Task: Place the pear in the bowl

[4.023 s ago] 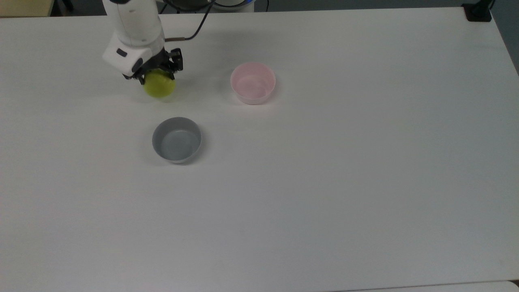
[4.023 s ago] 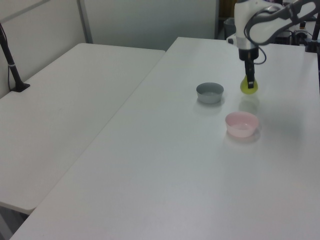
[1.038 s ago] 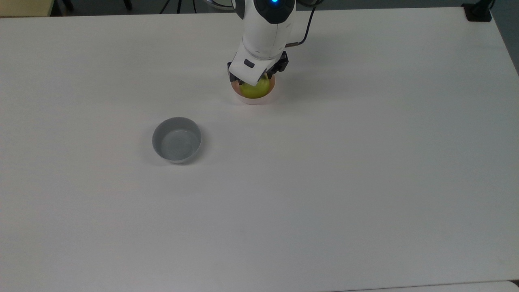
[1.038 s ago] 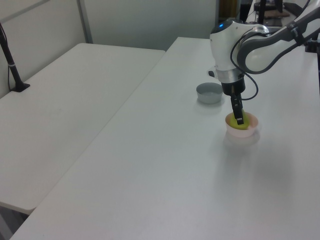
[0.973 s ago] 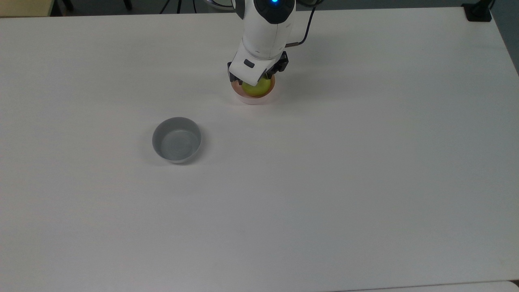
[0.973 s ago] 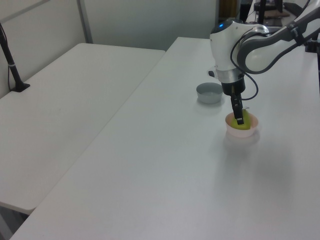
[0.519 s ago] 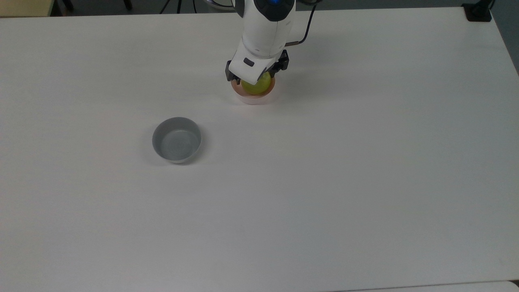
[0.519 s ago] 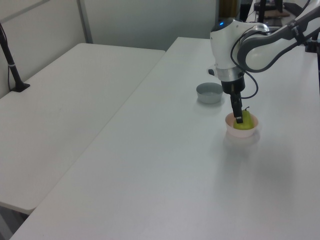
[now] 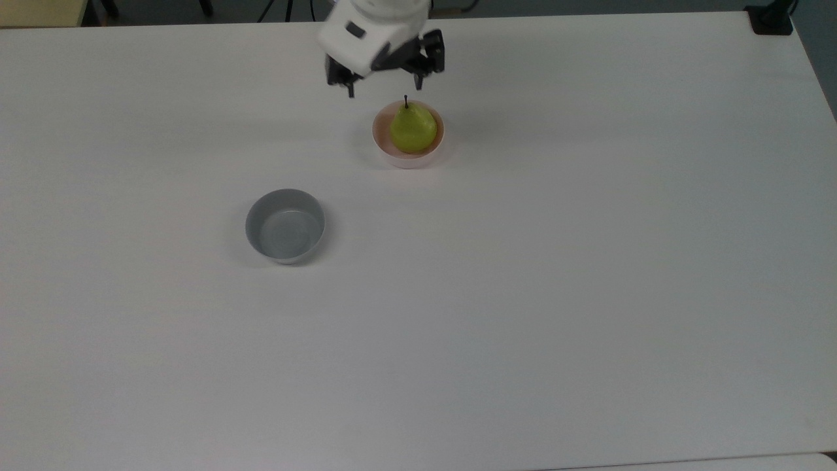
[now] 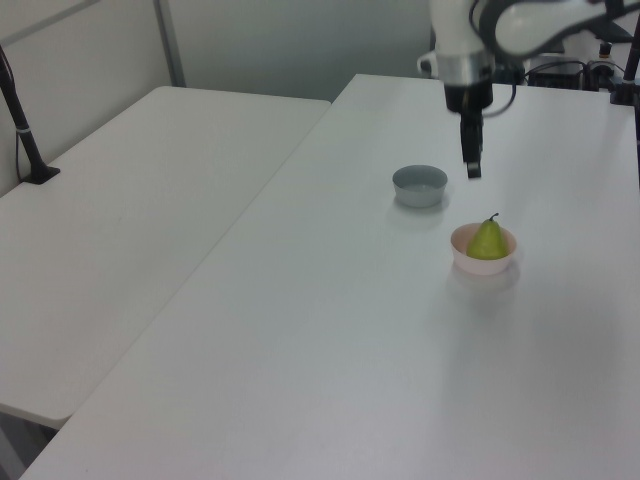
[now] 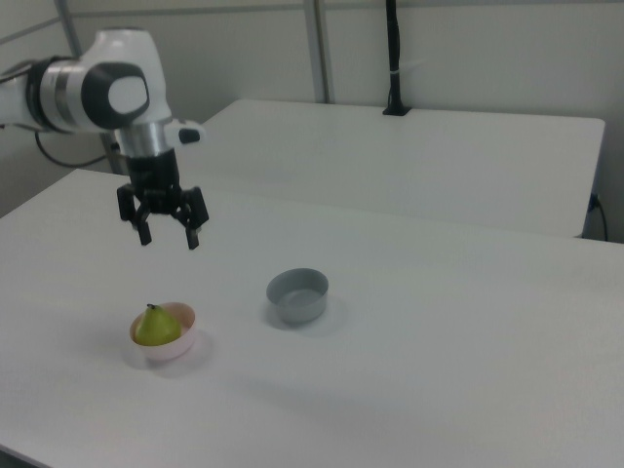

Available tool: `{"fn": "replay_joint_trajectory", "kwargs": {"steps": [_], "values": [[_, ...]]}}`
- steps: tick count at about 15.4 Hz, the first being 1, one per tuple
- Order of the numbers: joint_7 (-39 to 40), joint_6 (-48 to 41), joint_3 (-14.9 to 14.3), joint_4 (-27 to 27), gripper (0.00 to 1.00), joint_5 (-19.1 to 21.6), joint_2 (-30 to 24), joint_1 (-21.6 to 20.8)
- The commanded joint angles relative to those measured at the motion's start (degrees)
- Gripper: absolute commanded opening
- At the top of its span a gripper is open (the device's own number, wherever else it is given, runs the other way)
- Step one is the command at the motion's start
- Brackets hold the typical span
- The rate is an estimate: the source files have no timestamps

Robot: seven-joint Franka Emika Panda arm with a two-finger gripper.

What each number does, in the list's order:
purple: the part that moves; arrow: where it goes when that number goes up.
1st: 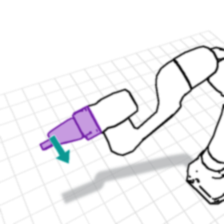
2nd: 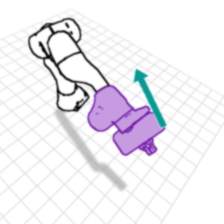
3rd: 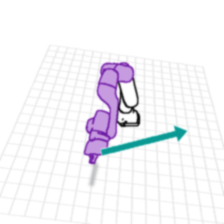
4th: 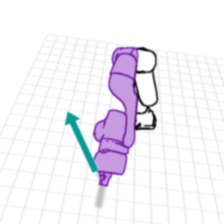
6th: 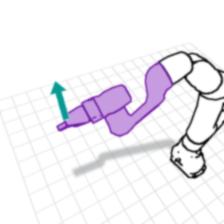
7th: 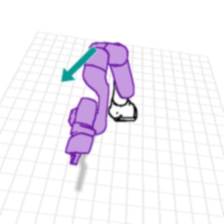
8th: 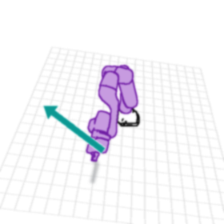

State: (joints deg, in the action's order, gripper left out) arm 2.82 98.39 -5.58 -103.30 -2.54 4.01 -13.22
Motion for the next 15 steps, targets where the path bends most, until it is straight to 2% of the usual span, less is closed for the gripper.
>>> {"fn": "replay_joint_trajectory", "kwargs": {"steps": [1, 5, 15], "values": [[-0.89, -7.84, -0.39, 10.19, 1.00, 0.60, 0.29, 4.50], [-1.24, -12.43, -0.66, 16.45, 1.00, 0.60, 0.03, 7.77], [-1.07, -9.27, -2.15, 17.43, 1.00, 2.01, -0.85, 9.35]]}}
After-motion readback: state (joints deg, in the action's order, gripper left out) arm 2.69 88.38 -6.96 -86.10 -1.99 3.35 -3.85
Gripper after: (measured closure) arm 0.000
